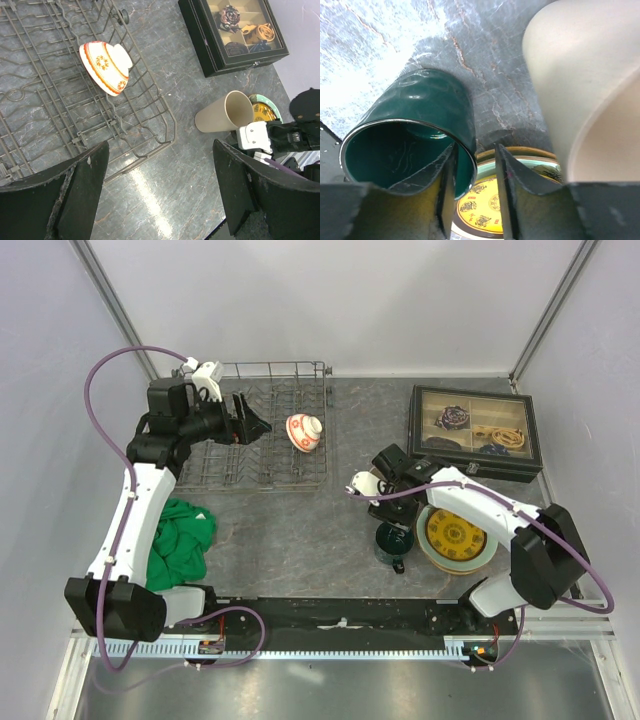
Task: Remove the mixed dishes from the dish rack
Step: Place the cup at the center of the board, then pick up the bowl from the dish rack.
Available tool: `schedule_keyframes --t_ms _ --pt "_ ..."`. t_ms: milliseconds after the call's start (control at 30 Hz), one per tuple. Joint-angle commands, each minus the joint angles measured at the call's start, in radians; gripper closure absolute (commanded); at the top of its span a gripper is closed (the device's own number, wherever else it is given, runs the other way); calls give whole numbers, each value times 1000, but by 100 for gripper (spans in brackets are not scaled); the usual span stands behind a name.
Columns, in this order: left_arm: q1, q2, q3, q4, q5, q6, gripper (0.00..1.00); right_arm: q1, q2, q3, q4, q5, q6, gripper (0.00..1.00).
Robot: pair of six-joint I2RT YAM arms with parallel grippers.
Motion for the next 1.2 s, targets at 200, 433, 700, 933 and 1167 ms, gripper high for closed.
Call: schedule_keyframes --t_ms 200,433,700,933,1167 --pt "2 56 63 -1 9 87 9 5 -116 87 -23 15 31 45" --pt "-29 124 79 -12 -70 162 9 6 -189 102 -45 21 41 36" --pt "-55 283 142 6 -32 188 9 6 -259 119 -43 19 55 28" --pt "-54 458 242 19 -18 189 8 6 -304 133 -5 39 69 25" --pt "-54 633 340 32 55 188 5 6 -356 136 49 73 78 13"
